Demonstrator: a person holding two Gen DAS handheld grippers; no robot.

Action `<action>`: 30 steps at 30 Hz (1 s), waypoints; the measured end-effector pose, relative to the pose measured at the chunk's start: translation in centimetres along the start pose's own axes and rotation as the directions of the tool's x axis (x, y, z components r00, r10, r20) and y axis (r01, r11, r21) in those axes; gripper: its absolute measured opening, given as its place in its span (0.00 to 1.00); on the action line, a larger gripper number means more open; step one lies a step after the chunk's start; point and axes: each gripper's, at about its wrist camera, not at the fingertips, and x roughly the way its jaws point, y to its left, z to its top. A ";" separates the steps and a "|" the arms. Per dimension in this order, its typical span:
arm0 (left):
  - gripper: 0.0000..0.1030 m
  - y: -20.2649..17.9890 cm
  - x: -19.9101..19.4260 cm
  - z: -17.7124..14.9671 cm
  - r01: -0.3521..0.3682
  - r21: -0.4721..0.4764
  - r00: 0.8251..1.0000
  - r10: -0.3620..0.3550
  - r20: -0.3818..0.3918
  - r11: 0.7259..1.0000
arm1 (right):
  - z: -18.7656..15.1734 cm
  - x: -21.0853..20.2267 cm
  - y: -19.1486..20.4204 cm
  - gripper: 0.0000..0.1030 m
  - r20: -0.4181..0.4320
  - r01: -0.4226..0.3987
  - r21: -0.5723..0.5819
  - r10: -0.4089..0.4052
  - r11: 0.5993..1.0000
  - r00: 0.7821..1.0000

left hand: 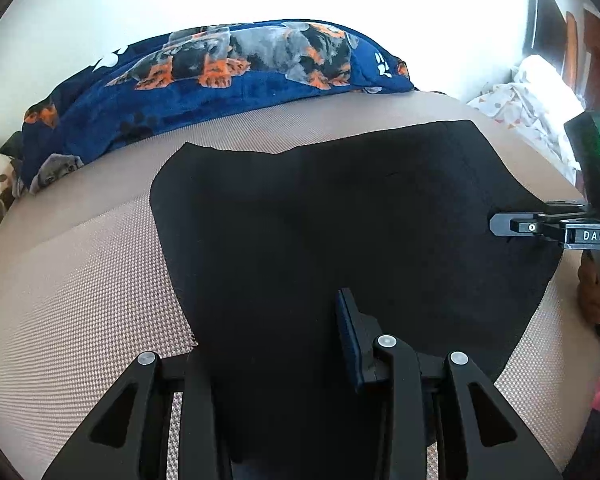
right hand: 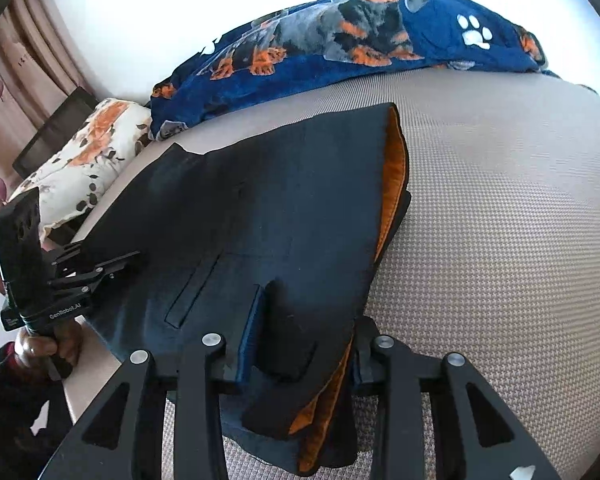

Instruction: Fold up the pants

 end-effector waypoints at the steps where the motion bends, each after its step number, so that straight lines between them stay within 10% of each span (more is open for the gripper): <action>1: 0.34 -0.1 0.0 0.0 -0.003 0.002 1.000 0.003 0.000 1.000 | 0.0 0.0 0.0 0.31 0.002 0.003 0.001 -0.003 1.000 1.000; 30: 0.36 -0.9 0.0 -0.1 -0.058 0.041 0.998 0.058 0.004 0.997 | -0.2 -0.4 1.0 0.31 0.030 0.042 -0.006 -0.042 0.999 0.999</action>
